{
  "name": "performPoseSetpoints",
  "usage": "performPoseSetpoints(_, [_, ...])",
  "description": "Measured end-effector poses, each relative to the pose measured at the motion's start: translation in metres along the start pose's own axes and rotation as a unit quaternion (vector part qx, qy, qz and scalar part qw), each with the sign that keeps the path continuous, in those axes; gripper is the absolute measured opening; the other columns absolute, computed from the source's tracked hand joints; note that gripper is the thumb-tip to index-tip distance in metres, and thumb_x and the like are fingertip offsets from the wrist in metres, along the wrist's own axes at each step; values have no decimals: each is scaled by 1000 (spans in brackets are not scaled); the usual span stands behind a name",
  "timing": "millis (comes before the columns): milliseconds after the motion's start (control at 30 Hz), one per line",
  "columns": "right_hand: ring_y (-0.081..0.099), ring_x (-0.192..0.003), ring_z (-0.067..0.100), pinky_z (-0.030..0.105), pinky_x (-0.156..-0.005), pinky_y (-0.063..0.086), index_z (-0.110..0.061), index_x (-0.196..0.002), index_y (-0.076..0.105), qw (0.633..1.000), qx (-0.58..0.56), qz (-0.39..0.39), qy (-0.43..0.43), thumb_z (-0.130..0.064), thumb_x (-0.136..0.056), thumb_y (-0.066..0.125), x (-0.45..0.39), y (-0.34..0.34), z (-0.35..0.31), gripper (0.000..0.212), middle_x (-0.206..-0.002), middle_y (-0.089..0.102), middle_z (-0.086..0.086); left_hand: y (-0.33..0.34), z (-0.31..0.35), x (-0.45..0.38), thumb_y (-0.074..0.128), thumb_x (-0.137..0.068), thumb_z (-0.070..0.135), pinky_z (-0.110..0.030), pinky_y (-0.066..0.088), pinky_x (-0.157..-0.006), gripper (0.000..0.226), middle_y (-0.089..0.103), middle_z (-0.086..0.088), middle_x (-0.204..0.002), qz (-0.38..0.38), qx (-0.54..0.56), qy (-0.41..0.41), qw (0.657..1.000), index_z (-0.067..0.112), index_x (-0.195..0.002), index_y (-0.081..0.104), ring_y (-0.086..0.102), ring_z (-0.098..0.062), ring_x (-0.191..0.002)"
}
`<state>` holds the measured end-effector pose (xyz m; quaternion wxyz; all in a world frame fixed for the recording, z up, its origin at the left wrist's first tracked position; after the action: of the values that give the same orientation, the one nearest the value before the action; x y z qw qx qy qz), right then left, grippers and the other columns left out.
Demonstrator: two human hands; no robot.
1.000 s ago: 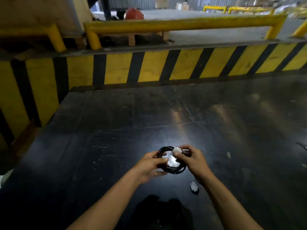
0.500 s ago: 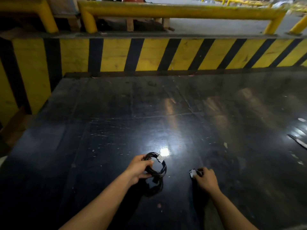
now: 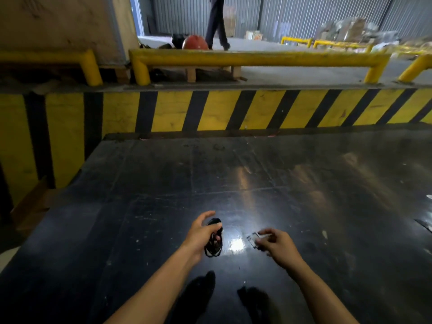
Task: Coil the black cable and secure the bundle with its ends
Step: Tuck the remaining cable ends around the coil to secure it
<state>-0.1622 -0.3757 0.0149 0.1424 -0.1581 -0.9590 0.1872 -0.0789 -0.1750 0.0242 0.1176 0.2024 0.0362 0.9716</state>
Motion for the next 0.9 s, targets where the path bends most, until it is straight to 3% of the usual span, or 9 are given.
performPoseSetpoints(67, [57, -54, 6, 14, -48, 44, -7, -93, 67, 998, -9, -6, -67, -11, -83, 67, -2, -7, -42, 10, -69, 67, 4, 8, 23, 1, 64, -83, 3, -25, 49, -57, 28, 62, -9, -103, -33, 22, 37, 999, 22, -104, 67, 56, -18, -71])
performPoseSetpoints(233, [57, -58, 1, 14, -56, 48, -6, -97, 69, 982, 1, -30, -185, -9, -88, 61, 4, -23, -113, 13, -76, 68, 4, 30, 78, 13, 63, -88, 15, -24, 44, -54, 12, 52, -3, -65, -102, 10, 89, 991, 11, -94, 71, 47, -12, -52])
performPoseSetpoints(400, [60, -62, -1, 14, -59, 47, -5, -95, 69, 965, 38, -39, -257, -5, -88, 58, 9, -38, -150, 13, -76, 69, 2, 40, 108, 29, 62, -88, 26, -24, 44, -56, 27, 50, -3, -68, -166, -39, 128, 977, 3, -100, 69, 47, -12, -58])
performPoseSetpoints(533, [62, -67, 1, 17, -64, 49, -4, -95, 68, 953, 58, -32, -297, -5, -88, 58, 13, -44, -163, 12, -79, 70, 6, 43, 118, 36, 58, -90, 29, -21, 43, -51, 24, 50, -1, -65, -179, -17, 115, 977, 7, -94, 67, 47, -11, -56])
performPoseSetpoints(700, [64, -73, 8, 28, -70, 53, -11, -91, 68, 949, 72, -11, -306, -9, -88, 59, 14, -50, -167, 10, -79, 69, 1, 45, 117, 41, 53, -94, 19, -21, 45, -52, 19, 54, -5, -74, -209, -40, 111, 971, 10, -97, 69, 49, -13, -61])
performPoseSetpoints(900, [65, -79, 9, 32, -74, 55, -19, -93, 66, 947, 89, 46, -304, -17, -87, 62, 22, -45, -167, 8, -83, 68, -6, 48, 121, 47, 54, -93, 18, -21, 44, -51, 17, 54, -2, -67, -202, -31, 134, 970, 15, -87, 69, 50, -11, -54])
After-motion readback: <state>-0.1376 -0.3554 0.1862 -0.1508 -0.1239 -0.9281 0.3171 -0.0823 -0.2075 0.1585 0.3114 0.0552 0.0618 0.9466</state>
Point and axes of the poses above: each hand's wrist, its own x-axis away from the middle knuckle, its own y-axis out of the palm, z = x × y, the point moved 2 cm from there along -x, towards the middle knuckle
